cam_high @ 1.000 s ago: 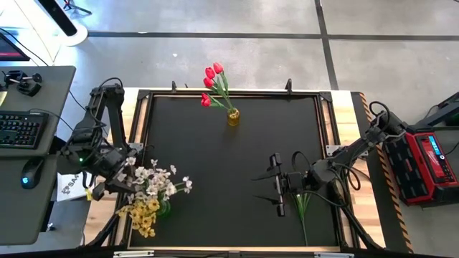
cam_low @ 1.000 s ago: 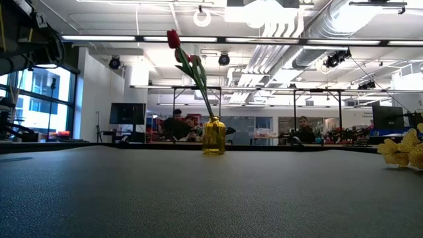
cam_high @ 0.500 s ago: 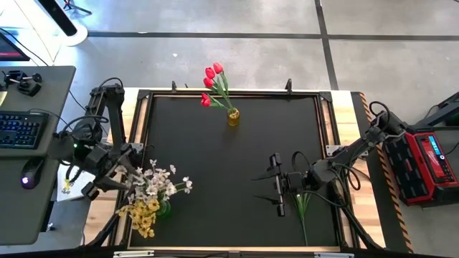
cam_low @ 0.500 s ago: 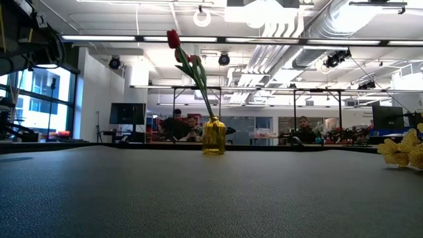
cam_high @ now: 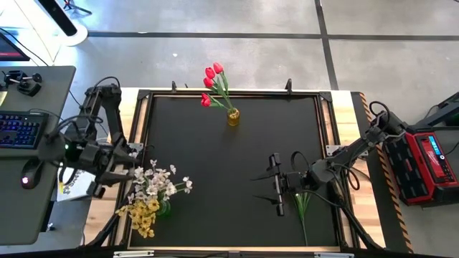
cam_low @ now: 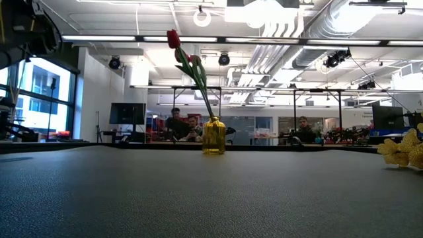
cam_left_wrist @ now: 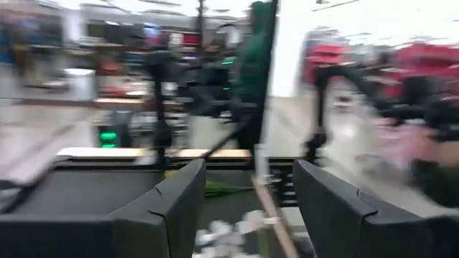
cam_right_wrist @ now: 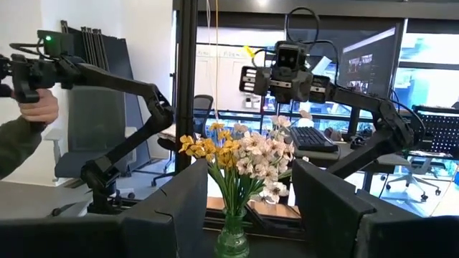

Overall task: Sort flowers into vase by color
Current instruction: Put the white flowers into the green vase

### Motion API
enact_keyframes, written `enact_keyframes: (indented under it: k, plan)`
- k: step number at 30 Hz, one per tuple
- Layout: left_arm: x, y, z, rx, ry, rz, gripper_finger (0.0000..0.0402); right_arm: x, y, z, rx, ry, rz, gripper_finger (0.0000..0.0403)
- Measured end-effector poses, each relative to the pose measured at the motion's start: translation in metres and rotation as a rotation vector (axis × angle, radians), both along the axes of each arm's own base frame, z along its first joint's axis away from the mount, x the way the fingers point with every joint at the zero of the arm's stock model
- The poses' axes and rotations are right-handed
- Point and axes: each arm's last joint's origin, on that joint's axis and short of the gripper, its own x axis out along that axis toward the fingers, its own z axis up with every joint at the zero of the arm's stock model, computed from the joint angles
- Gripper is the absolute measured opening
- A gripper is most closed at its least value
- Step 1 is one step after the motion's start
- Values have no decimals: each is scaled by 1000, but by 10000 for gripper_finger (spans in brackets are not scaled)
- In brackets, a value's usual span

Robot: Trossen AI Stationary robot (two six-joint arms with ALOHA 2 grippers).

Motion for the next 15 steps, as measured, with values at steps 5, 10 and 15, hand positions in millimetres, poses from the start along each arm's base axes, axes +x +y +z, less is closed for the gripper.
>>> enact_keyframes:
  k: [5,10,15]
  plan:
    - [1,-1,-3,-5,11,227,176,0,0,1,4,-6,0,188]
    - [5,7,8,-149,10,270,151,1,-2,1,4,-6,-6,188]
    - [5,13,19,-234,8,280,125,1,-2,0,6,1,-5,188]
